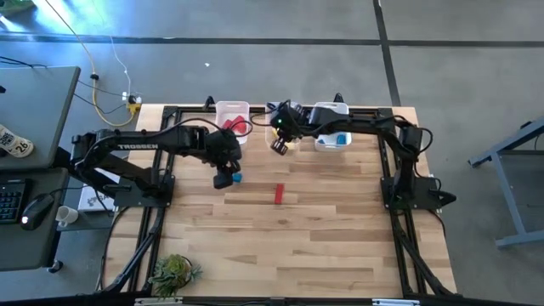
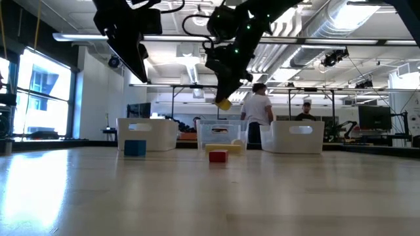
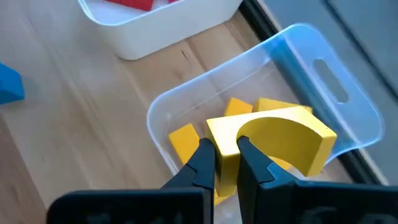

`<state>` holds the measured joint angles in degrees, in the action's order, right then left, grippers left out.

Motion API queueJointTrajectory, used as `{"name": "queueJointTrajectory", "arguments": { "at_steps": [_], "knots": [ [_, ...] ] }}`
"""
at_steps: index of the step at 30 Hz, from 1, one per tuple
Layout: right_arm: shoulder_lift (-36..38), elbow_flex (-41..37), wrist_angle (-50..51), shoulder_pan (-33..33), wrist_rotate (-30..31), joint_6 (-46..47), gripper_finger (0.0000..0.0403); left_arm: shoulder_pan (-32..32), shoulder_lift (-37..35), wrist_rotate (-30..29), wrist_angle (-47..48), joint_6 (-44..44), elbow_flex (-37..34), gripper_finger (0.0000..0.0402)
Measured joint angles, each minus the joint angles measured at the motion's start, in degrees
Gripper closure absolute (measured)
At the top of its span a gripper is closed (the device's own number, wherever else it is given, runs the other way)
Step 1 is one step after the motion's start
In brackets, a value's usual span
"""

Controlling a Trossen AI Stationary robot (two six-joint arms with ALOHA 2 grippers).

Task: Sort & place blocks by color
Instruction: Put the yellow block into the transparent bin

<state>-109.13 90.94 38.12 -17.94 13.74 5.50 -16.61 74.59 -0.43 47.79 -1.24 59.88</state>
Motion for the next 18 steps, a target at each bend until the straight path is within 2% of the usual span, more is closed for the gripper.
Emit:
{"name": "queueJointTrajectory", "arguments": {
  "at_steps": [5, 18],
  "knots": [
    [-0.91, 0.00, 0.26, -2.07, -2.76, 0.31, 0.0391, 2.16, 0.00, 0.02, 0.22, 1.08, 0.00, 0.0206],
    [-2.04, 0.02, 0.32, -2.68, -3.10, 1.07, 0.0377, 5.96, 0.00, 0.02, 0.68, 2.61, -0.01, 0.0206]
  ]
}}
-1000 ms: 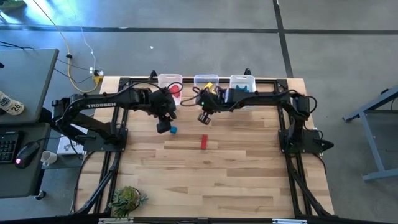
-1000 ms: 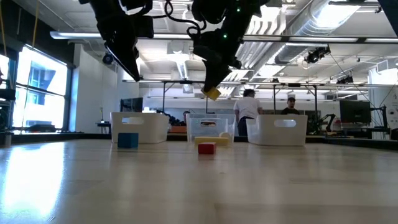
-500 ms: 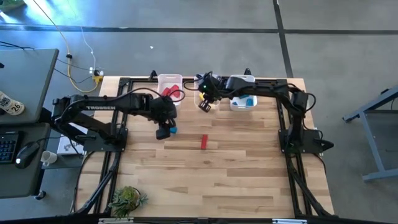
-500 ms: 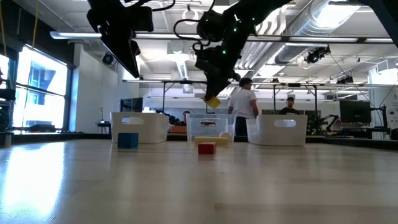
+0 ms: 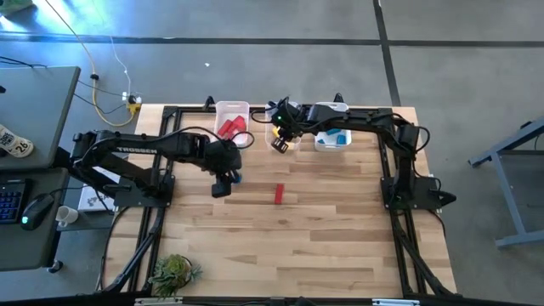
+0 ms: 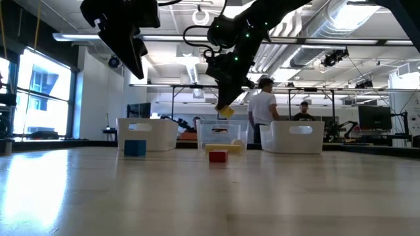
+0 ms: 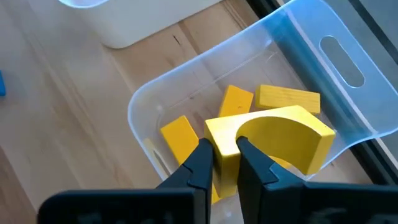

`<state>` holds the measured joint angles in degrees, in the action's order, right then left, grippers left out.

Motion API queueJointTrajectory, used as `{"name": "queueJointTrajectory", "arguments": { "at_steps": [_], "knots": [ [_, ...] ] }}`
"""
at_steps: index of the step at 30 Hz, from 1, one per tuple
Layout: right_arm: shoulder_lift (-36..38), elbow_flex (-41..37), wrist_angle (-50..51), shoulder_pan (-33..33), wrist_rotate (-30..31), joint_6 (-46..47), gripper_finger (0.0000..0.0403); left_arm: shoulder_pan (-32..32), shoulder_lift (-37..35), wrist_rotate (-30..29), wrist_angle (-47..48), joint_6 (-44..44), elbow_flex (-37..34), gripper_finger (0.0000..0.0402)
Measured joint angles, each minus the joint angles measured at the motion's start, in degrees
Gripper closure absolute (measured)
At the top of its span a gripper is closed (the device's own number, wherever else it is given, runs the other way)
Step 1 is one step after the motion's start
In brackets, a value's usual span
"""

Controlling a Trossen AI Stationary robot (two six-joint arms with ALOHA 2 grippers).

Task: Sort & place blocks by color
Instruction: Put the yellow block into the transparent bin, then put the red block into the left white bin

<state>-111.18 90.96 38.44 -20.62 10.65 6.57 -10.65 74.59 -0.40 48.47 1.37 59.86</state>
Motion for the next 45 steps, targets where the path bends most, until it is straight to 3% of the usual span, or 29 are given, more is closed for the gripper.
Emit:
{"name": "queueJointTrajectory", "arguments": {
  "at_steps": [19, 27, 36, 45],
  "knots": [
    [0.00, 0.00, 0.48, 0.13, 0.85, 1.07, 0.0242, 0.63, 0.00, -0.02, -0.04, 1.60, -0.01, 0.0206],
    [0.14, 0.00, 0.55, 1.50, -4.15, 1.01, 0.0236, 0.54, 0.00, -2.09, 0.17, 7.80, -0.01, 0.0206],
    [0.22, 0.02, 0.55, 5.27, -6.21, 3.24, 0.0236, 0.54, 0.00, -6.32, 1.63, 7.48, -0.01, 0.0206],
    [0.25, 0.04, 1.73, 11.75, -7.06, 7.71, 0.0236, 0.54, 0.00, -6.50, 2.89, 7.48, -0.01, 0.0206]
  ]
}}
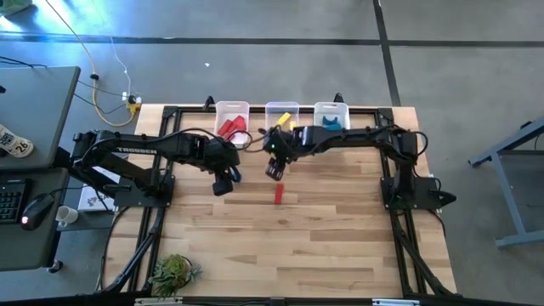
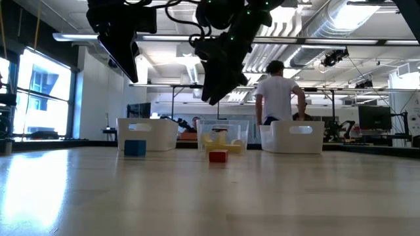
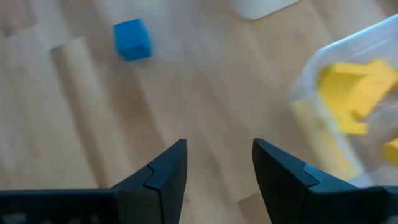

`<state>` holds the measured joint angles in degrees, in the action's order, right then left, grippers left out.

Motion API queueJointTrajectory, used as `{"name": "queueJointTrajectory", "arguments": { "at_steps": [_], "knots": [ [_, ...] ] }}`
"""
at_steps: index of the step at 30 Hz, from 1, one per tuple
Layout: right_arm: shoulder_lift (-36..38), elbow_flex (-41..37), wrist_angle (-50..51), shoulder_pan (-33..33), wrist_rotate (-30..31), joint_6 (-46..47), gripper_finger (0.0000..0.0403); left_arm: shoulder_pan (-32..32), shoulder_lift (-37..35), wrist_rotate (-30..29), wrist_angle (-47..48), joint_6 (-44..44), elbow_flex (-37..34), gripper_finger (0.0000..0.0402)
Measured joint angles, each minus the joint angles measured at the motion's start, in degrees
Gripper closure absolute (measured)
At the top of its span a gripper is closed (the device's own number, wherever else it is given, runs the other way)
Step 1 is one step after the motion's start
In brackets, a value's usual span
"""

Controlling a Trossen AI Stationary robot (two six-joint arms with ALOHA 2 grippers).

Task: Sort & place blocks by color
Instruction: Put the red block into the left white bin

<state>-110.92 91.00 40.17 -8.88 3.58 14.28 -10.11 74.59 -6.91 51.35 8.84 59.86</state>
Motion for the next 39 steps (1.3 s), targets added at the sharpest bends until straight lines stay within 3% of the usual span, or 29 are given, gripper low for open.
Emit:
{"name": "queueJointTrajectory", "arguments": {
  "at_steps": [9, 25, 39],
  "knots": [
    [0.01, 0.00, 1.48, 7.19, -0.03, 8.46, 0.0236, 0.00, 0.00, 0.01, -0.09, 0.00, 0.00, 0.0206],
    [0.01, 0.00, 4.43, 14.76, 1.00, 34.92, 0.0236, 0.00, 0.00, 0.03, -0.15, 0.00, 0.00, 0.0206],
    [0.01, 0.00, 6.00, 18.16, 13.20, 55.93, 0.0236, 0.00, 0.00, 0.03, -0.22, -0.01, 0.00, 0.0206]
  ]
}}
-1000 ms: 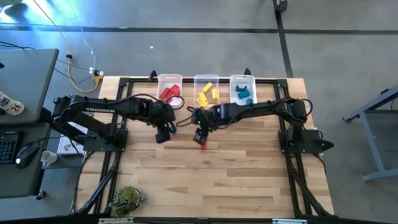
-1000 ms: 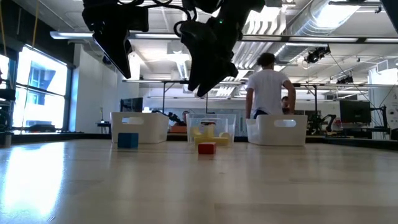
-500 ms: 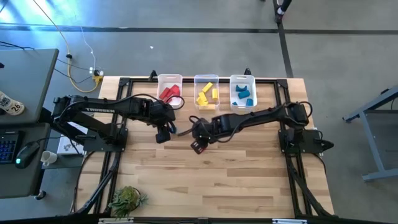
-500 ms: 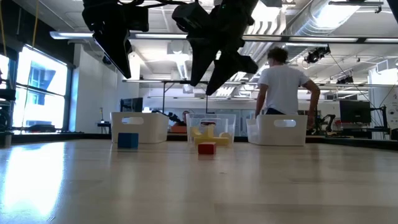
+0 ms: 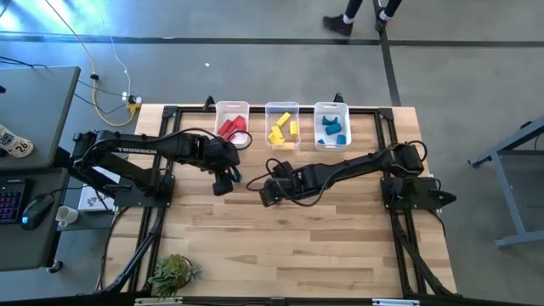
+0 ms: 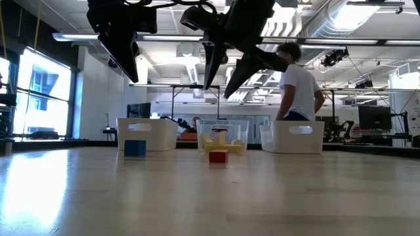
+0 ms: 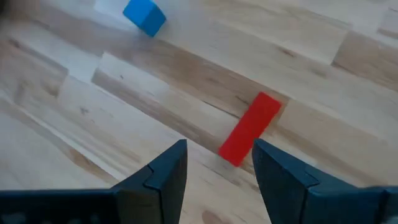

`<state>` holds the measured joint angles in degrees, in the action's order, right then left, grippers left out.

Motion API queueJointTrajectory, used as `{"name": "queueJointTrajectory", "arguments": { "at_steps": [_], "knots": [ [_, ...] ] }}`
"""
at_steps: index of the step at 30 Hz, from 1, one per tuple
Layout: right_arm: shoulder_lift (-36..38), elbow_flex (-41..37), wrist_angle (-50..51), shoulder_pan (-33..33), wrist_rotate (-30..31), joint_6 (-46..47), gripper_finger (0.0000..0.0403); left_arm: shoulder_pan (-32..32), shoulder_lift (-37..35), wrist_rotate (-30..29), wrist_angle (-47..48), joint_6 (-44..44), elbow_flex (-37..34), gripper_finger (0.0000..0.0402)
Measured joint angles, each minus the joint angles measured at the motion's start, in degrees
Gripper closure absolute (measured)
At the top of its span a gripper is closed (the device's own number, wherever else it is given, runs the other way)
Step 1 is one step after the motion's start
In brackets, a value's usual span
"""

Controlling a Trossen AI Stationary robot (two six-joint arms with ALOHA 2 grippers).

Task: Sort & place blocks by color
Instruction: Put the red block into the left white bin

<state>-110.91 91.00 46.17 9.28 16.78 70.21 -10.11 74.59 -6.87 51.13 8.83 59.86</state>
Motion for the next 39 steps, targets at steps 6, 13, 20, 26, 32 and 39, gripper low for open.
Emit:
{"name": "queueJointTrajectory", "arguments": {
  "at_steps": [6, 13, 20, 26, 32, 39],
  "knots": [
    [-1.39, 0.11, 0.21, 0.98, 2.16, 5.77, 0.0236, 0.00, 0.01, -0.06, -0.20, 0.00, 0.00, 0.0206],
    [-4.93, 0.11, 0.99, -0.13, 0.39, 7.39, 0.0236, 0.00, 0.11, -1.73, -0.75, -0.01, 0.00, 0.0206],
    [-8.19, 0.11, 0.89, -2.38, -3.55, 7.37, 0.0236, 0.00, 0.11, -1.79, -1.07, -0.01, 0.00, 0.0206],
    [-9.46, 0.05, 0.92, -3.67, -4.91, 7.37, 0.0236, 0.00, 0.11, -1.92, -1.27, -0.01, 0.00, 0.0206],
    [-9.44, 0.02, 0.70, -4.32, -4.44, 7.40, 0.0236, 0.00, 0.11, -1.92, -1.27, -0.01, -0.02, 0.0206],
    [-11.66, 0.02, -1.89, -4.42, -5.04, 7.88, 0.0236, 0.02, 0.15, -1.90, -1.31, -0.01, -0.02, 0.0206]
  ]
}}
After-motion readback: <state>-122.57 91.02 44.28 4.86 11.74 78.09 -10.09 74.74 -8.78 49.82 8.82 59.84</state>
